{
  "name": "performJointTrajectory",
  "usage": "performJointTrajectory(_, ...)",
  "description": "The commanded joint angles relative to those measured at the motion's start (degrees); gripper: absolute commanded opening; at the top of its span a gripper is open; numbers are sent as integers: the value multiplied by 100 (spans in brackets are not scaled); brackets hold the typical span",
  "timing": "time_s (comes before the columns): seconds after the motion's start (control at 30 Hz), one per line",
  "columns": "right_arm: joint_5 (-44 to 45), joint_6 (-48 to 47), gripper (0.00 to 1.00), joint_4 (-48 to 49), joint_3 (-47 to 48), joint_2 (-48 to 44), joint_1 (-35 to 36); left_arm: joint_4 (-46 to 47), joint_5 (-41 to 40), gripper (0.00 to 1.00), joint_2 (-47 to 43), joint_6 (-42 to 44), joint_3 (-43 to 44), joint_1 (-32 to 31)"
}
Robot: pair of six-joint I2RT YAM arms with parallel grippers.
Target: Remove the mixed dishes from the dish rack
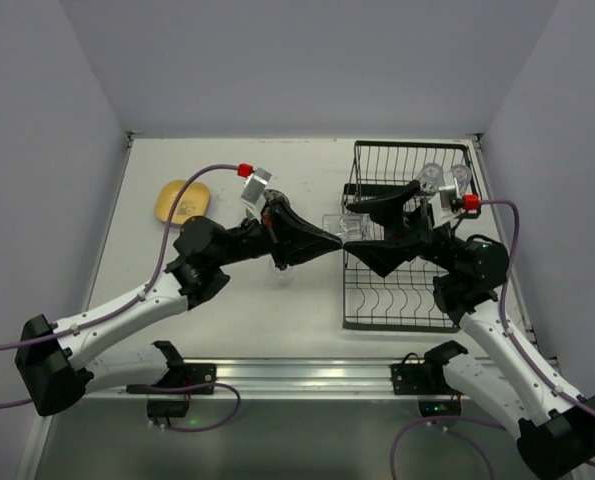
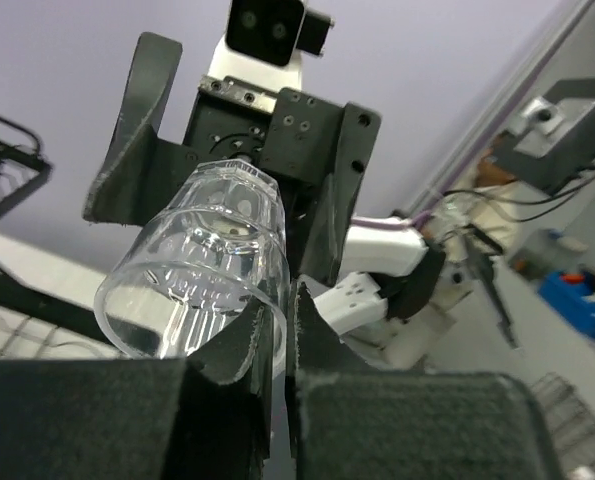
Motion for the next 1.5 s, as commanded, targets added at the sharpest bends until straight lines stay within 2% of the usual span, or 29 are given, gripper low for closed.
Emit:
performJointTrajectory(0.0,491,-276,99,-584,-5,-212,-34,-1059,-511,0,-464,1139,348,-39)
performJointTrajectory(0.03,693,-686,99,-1051,91,-344,-61,-2256,-1218,0,-683,1414,444,-39)
performJointTrajectory(0.07,1000,-951,99,-1612,205,-493,-52,-2886,-1730,0,-763,1695,715,-39)
performJointTrajectory(0.1,1899,-1198,99,-2819,310,-799,-52,-3623,-2283,0,-816,2141,900,-30)
performJointTrajectory(0.13,2439,-1522,99,-3388,512,-916,-61,-5057,-3420,0,-799,2294,1250,-21)
performJointTrajectory(0.17,2966,-1630,99,-3854,601,-1021,-52,-5655,-3979,0,-738,2408,1410,49)
performJointTrajectory(0.2,3755,-1718,99,-4564,662,-1170,-61,-6731,-4385,0,-659,2557,1560,110)
performJointTrajectory(0.27,4218,-1807,99,-5035,777,-1259,-61,-7730,-5446,0,-282,2620,1946,320)
performJointTrajectory(0.3,4350,-1833,99,-5446,795,-1320,-61,-8605,-5670,0,-115,2638,2070,400)
performJointTrajectory(0.4,4325,-1956,99,-5896,856,-1348,-61,-9770,-6146,0,771,2769,2370,787)
performJointTrajectory(0.57,4185,-2088,99,-6320,1023,-1339,-61,-9897,-5989,0,1327,3051,2151,1069)
performJointTrajectory(0.83,4009,-2421,99,-6697,1076,-1339,-61,-8967,-4523,0,2364,3578,1790,1148)
performJointTrajectory(0.93,4000,-2571,99,-6794,1094,-1356,-61,-8860,-4311,0,2540,3587,1729,1148)
performJointTrajectory(1.2,3930,-2738,99,-6926,1085,-1418,-52,-8728,-4081,0,3093,3684,1649,1157)
performJointTrajectory(1.37,3921,-2765,99,-6944,1094,-1435,-61,-8693,-3976,0,3121,3710,1693,1157)
performJointTrajectory(1.47,3877,-2765,99,-6962,1102,-1427,-61,-8711,-3915,5,3121,3728,1763,1157)
